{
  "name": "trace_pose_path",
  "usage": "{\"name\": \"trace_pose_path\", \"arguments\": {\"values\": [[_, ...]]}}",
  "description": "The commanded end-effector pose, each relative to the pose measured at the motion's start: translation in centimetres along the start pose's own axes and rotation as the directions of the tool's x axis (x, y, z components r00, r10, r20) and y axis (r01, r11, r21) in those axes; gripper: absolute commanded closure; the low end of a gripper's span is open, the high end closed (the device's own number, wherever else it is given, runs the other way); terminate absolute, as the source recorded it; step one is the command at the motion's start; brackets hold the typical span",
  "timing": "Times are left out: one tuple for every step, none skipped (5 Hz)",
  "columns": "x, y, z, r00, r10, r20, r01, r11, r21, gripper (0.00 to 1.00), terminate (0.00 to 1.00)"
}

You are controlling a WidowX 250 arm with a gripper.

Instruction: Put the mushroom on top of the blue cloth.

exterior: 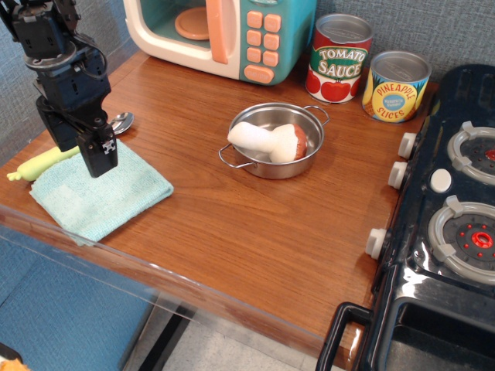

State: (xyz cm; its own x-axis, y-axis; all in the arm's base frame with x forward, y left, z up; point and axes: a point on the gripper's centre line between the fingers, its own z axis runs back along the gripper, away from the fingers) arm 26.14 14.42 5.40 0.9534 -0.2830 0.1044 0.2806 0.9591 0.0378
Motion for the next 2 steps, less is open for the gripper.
{"name": "trace_pose_path", "arguments": {"values": [[0.0, 0.0, 0.0, 1.0, 0.0, 0.0, 0.0, 1.0, 0.0, 0.0, 0.0], [0.8, -1.1, 0.9, 0.999, -0.049, 0.015, 0.049, 0.999, 0.006, 0.0, 0.0]]}}
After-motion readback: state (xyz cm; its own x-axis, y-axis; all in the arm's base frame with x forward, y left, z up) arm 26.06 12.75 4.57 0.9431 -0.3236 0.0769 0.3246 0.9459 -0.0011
